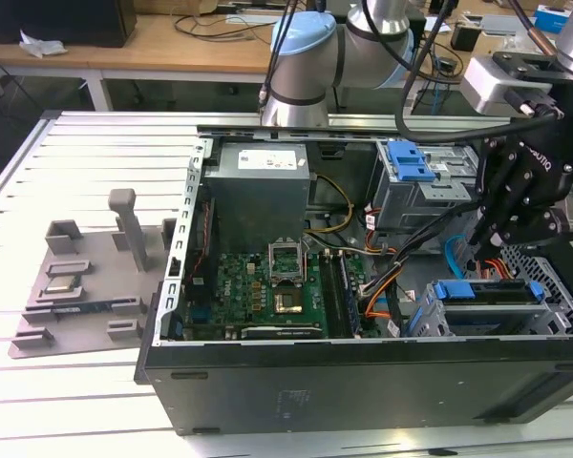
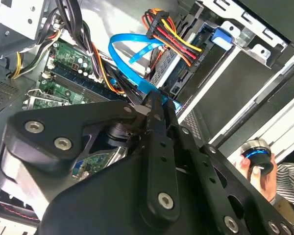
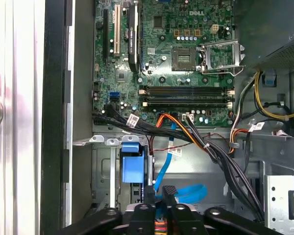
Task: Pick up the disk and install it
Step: 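Insert the second disk wire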
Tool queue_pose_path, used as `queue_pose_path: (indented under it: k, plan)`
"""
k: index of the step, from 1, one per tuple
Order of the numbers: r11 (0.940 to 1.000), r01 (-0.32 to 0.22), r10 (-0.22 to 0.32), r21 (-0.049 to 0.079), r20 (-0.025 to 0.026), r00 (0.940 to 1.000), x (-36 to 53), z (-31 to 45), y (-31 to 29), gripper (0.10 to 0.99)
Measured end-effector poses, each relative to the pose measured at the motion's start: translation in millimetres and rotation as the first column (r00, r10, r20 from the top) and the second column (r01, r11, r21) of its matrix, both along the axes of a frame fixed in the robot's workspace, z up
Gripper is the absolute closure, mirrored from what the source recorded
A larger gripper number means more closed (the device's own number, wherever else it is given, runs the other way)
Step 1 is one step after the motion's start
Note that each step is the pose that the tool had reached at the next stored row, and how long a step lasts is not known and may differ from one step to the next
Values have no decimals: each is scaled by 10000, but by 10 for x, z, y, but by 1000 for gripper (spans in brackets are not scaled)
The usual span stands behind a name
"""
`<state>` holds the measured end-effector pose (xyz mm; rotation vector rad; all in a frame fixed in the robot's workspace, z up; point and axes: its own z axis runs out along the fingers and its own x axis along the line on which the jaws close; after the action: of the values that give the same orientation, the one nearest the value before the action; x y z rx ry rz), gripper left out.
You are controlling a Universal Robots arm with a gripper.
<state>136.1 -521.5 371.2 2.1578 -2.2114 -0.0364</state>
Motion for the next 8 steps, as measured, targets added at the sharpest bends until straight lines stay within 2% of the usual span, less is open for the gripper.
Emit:
queue_pose_path:
  k: [5,7,8]
  plan:
    - [10000,1,-1,3,0,10000,0,-2,-13,929]
    - [10000,0,0,2,0,10000,0,-7,-69,929]
    - [10000,1,-1,14,0,10000,0,-17,-118,929]
